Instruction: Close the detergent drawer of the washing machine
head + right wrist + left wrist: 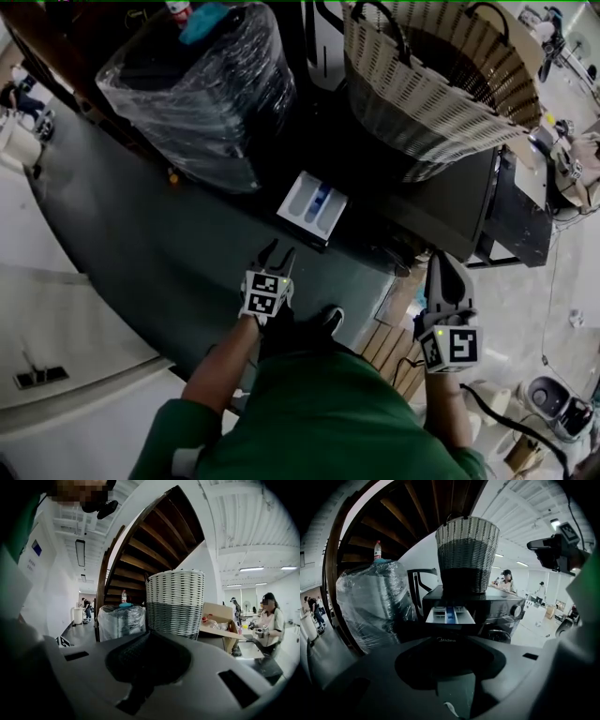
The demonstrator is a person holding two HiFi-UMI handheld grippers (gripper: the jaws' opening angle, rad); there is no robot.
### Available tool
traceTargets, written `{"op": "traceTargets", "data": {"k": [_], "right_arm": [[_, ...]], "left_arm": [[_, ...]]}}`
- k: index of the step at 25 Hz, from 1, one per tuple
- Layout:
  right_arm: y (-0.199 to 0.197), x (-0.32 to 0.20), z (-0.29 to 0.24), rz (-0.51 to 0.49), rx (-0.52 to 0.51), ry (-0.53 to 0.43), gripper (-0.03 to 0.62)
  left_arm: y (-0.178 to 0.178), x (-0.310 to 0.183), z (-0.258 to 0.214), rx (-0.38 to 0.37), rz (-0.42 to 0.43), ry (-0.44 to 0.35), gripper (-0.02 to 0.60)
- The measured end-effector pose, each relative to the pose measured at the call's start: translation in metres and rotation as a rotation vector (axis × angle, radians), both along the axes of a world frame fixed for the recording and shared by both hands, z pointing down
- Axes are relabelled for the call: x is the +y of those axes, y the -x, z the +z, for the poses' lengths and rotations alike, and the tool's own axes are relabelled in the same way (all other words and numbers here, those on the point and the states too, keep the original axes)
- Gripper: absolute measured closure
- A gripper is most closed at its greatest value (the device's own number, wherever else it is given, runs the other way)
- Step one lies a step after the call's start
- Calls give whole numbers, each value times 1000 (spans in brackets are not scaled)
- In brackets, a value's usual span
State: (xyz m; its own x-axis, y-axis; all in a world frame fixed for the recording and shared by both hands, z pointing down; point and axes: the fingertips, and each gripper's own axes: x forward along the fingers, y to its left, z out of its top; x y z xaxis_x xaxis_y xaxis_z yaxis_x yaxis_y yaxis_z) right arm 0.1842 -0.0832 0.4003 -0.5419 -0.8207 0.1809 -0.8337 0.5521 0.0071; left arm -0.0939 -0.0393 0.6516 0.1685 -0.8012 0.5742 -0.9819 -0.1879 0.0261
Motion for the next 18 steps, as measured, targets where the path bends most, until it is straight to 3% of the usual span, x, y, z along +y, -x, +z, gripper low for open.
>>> {"op": "traceTargets", "data": {"k": [7, 18], "right_arm": [[4, -11, 11, 84, 30, 28, 571], [34, -19, 24, 154, 75, 81, 571]], "left_arm": [[5, -23, 26, 15, 40, 47, 393], [10, -45, 34, 43, 111, 46, 391]]}}
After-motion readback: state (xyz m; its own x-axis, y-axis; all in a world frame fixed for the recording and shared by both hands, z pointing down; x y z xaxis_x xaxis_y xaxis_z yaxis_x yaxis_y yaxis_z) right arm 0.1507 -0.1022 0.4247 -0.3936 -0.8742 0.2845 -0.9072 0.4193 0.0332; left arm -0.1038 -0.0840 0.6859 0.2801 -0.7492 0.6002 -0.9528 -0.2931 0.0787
